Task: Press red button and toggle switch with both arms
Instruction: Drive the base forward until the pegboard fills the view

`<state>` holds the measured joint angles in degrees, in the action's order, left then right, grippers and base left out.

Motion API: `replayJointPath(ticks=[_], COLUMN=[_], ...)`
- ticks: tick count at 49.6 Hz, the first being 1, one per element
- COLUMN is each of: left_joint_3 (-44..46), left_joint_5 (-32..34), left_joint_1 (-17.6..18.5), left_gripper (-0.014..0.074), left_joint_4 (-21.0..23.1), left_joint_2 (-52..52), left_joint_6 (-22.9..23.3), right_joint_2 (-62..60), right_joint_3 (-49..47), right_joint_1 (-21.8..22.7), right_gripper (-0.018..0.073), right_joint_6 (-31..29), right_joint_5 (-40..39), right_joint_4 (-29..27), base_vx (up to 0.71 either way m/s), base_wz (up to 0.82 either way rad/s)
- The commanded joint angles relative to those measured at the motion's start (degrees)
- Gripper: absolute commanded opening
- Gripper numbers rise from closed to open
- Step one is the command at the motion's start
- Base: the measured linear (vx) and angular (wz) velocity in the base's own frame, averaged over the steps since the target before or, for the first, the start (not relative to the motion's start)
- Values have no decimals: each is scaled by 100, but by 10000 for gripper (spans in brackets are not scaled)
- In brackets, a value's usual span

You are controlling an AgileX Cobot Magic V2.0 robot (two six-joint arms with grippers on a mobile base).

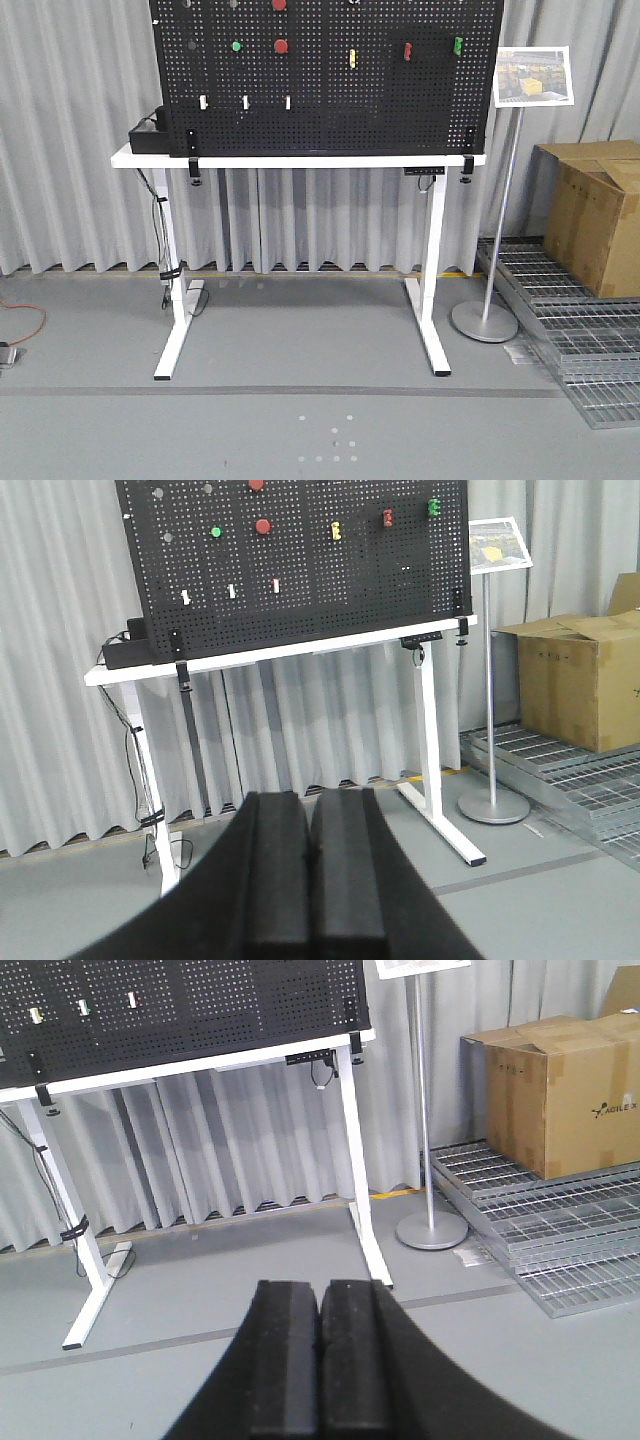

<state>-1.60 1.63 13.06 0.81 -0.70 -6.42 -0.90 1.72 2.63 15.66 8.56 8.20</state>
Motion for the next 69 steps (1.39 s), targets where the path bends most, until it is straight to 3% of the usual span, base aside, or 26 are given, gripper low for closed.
replayJointPath(ticks=[1, 45, 69], left_joint_3=[-189, -189, -189], left_joint_5=[487, 487, 487], left_joint_1=[11, 11, 11], left_gripper=[2, 2, 2], left_joint_4=[44, 44, 44], left_joint_2=[-89, -89, -89], left_joint_6=[43, 43, 43], right_joint_2=[-60, -60, -60], right_joint_3=[68, 68, 68], right_joint_1=[37, 37, 37], right_gripper=[-3, -3, -3], right_joint_6=[-26, -26, -26], right_joint_5=[-477, -477, -477], right_joint_4=[72, 72, 72], base_vx=[0, 1, 22], base_wz=[0, 0, -6])
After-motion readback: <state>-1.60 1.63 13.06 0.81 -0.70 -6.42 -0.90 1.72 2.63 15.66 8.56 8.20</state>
